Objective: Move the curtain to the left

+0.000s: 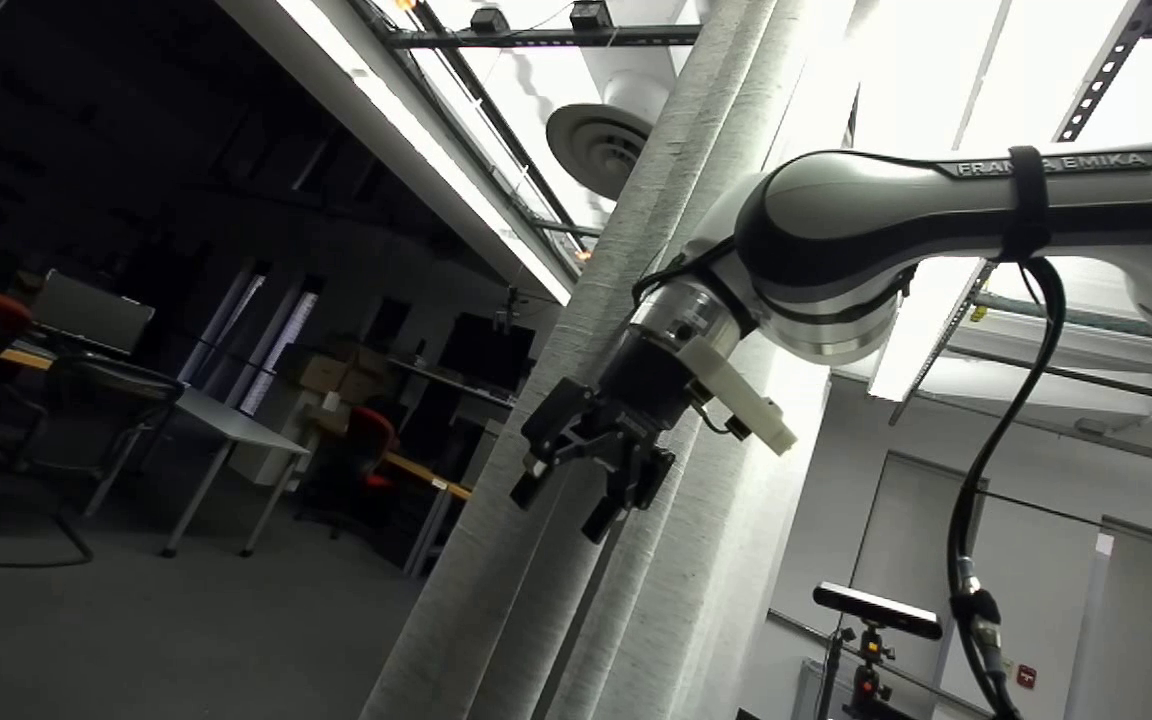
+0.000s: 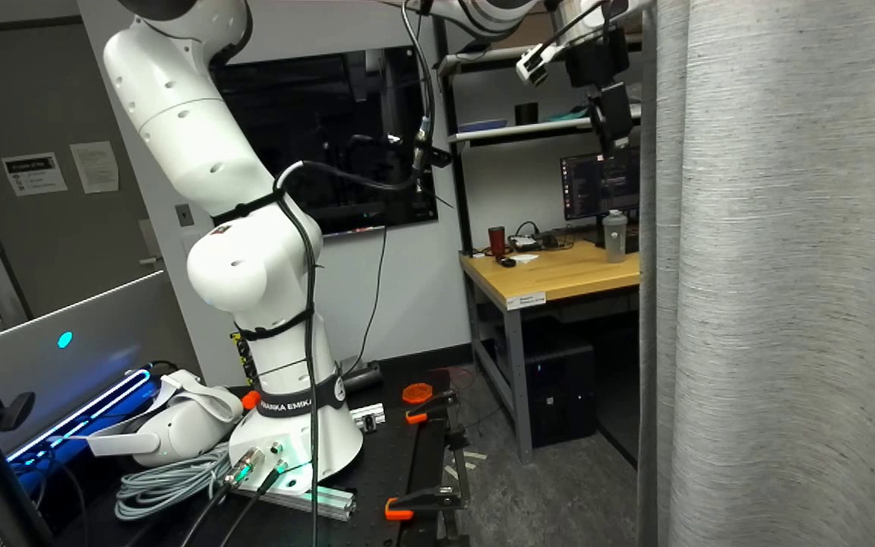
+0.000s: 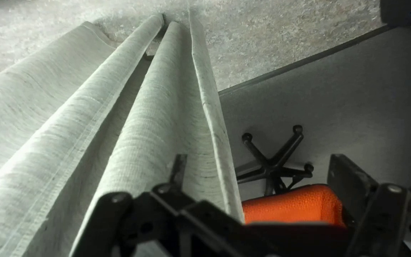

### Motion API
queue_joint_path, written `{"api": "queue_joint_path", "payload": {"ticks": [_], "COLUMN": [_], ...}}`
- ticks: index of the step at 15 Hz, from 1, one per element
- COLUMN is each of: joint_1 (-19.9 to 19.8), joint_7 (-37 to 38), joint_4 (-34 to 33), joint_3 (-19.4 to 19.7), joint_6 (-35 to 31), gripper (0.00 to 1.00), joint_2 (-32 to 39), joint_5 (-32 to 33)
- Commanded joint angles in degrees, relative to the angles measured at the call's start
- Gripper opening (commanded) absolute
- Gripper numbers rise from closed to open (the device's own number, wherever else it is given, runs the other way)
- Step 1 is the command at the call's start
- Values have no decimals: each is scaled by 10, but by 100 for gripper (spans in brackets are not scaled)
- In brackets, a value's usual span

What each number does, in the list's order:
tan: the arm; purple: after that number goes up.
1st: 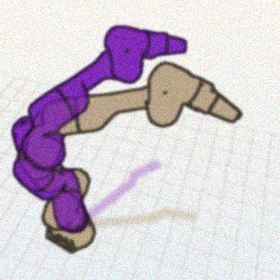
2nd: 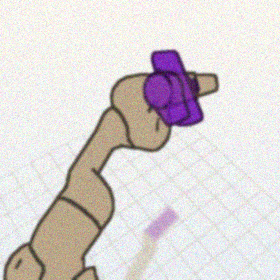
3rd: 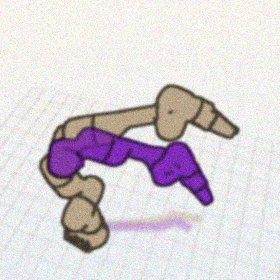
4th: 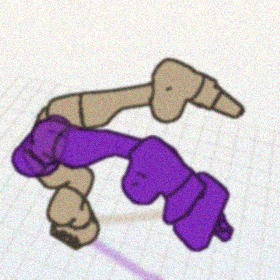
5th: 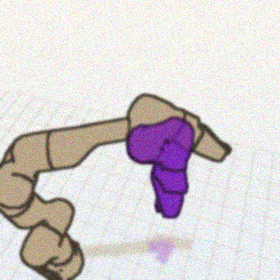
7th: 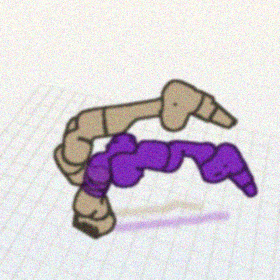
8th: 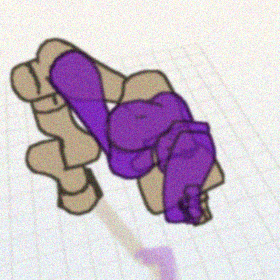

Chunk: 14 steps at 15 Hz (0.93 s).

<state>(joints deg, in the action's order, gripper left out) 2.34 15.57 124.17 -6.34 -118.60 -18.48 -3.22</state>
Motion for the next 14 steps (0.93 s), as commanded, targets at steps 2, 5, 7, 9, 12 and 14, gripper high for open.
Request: {"api": "queue_joint_path", "payload": {"ticks": [2,5,7,9,12,14], "joint_1": [-10,-14,-16,-20,-27,-32], "joint_7": [-3,0,2,9,16,18], "joint_4": [-6,-9,-17,-17,-12,-9], "joint_3": [0,-2,-3,-5,-4,-3], "joint_6": [-2,-14,-20,-34,-52,-54], "gripper": [100,100,100,100,100,100], "joint_2": [-39,-58,-63,-66,-72,-74], "joint_5": [43,60,69,78,85,89]}}
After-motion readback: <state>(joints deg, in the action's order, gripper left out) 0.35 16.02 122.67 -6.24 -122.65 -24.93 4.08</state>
